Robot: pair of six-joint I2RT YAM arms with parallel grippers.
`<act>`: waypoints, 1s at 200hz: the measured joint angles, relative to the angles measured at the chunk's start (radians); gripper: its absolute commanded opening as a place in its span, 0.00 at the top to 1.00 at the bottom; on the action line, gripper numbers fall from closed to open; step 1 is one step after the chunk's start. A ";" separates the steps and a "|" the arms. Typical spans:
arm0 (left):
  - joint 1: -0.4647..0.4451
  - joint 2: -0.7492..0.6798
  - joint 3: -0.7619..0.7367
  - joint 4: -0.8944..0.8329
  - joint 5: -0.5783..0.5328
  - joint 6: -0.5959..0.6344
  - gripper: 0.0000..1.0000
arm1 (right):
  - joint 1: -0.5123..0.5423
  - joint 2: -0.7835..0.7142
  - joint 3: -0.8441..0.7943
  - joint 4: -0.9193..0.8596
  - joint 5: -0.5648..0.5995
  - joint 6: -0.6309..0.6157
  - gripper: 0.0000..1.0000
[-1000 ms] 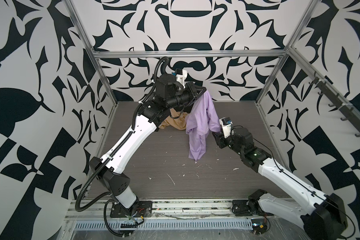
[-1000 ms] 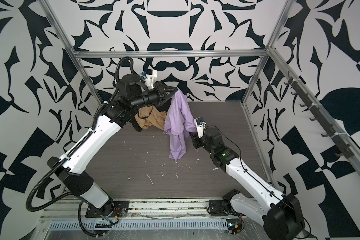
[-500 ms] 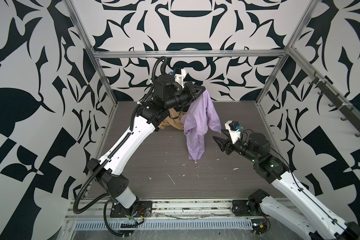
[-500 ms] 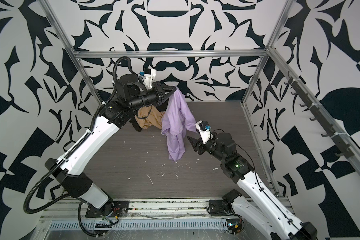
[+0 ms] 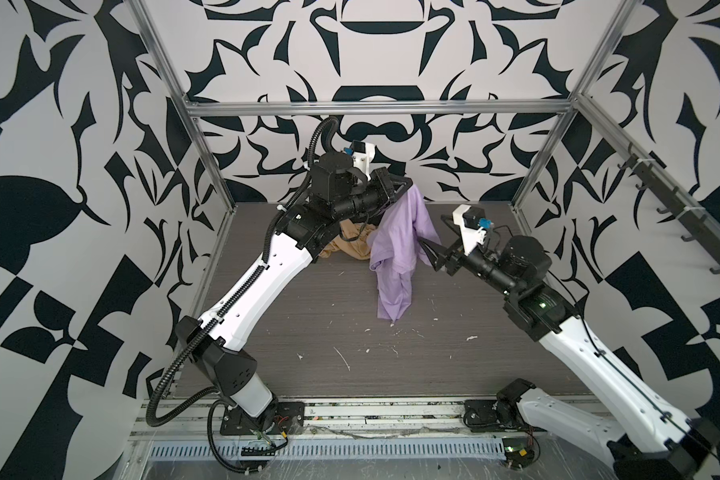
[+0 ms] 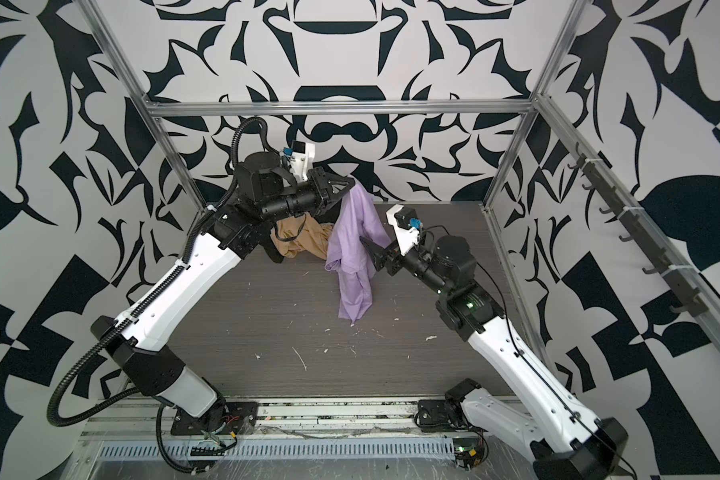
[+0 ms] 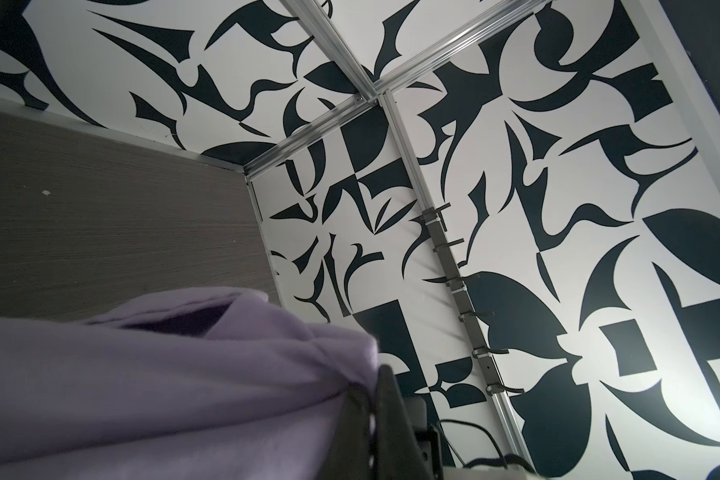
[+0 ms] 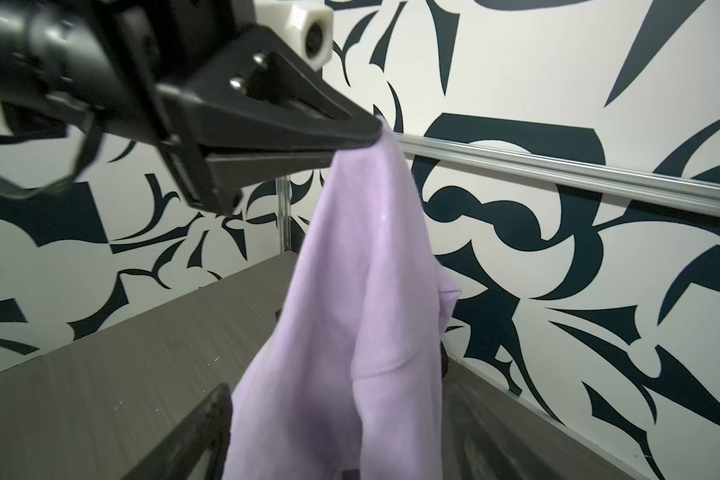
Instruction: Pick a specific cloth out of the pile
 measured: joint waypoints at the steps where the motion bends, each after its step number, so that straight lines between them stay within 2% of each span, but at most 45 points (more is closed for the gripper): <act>1: 0.000 0.000 0.000 0.000 0.000 0.000 1.00 | 0.000 0.002 0.000 0.002 0.001 0.000 0.15; 62: -0.013 0.012 0.009 -0.001 0.002 0.000 1.00 | 0.000 0.169 0.020 0.098 -0.011 0.059 0.15; 159: -0.018 0.033 0.026 -0.003 0.002 0.000 1.00 | 0.006 0.209 -0.121 0.256 -0.074 0.204 0.16; 200: -0.024 0.040 0.034 -0.016 0.002 0.001 1.00 | 0.029 0.254 -0.136 0.274 -0.068 0.204 0.32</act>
